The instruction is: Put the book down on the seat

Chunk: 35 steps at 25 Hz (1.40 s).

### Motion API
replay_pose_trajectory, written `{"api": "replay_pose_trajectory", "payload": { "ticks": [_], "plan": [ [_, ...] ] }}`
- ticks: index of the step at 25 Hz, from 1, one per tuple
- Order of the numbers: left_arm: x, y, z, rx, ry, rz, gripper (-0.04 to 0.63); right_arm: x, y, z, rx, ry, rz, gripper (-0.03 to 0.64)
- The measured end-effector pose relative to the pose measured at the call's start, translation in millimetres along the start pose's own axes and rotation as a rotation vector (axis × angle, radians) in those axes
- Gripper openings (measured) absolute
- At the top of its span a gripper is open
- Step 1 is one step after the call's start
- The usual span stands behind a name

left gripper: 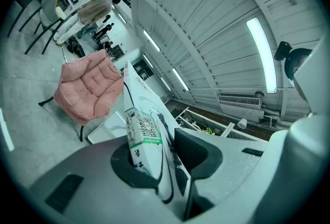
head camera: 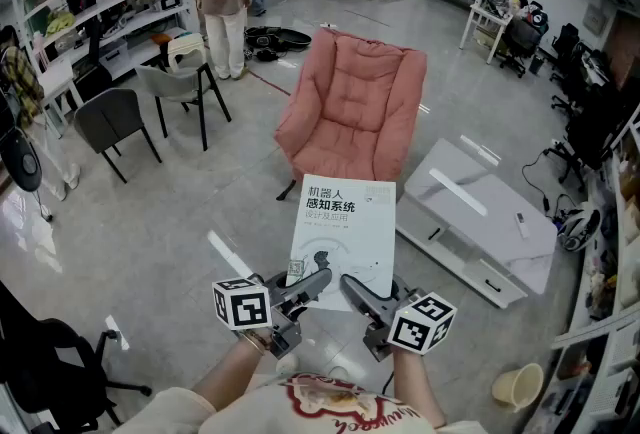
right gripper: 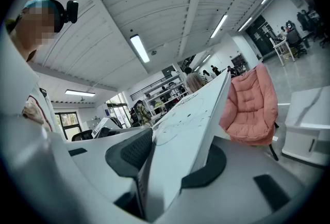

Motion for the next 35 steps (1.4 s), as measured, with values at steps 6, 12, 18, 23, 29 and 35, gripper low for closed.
{"api": "replay_pose_trajectory", "payload": {
  "ticks": [6, 12, 18, 23, 29, 35],
  "plan": [
    [3.6, -0.9, 1.7, 0.000, 0.005, 0.002, 0.091, 1.2, 4.0, 0.3, 0.003, -0.004, -0.007, 0.170],
    [3.9, -0.9, 1.5, -0.004, 0.003, 0.005, 0.091, 0.5, 3.2, 1.5, -0.004, -0.004, -0.012, 0.172],
    [3.1, -2.0, 3.5, -0.009, -0.001, 0.005, 0.091, -0.7, 3.7, 2.3, -0.010, -0.014, -0.011, 0.172],
    [7.0, -4.9, 4.4, -0.025, 0.005, 0.009, 0.091, -0.7, 5.8, 6.7, -0.016, -0.028, -0.036, 0.175],
    [27.3, -24.8, 6.4, -0.042, 0.032, 0.027, 0.091, -0.7, 24.8, 26.3, -0.021, -0.035, -0.076, 0.175],
    [39.2, -44.1, 18.3, -0.048, 0.018, 0.057, 0.091, -10.1, 43.9, 39.5, -0.060, -0.011, -0.079, 0.178]
  ]
}}
Point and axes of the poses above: the fingertips, and each gripper's own axes: y forward along the fingers, z to its left, x out of its top, the point moved 10 cm from there along -y, backward along the fingers, and after that the axes turned 11 degrees about -x, right-handed, at the moved point
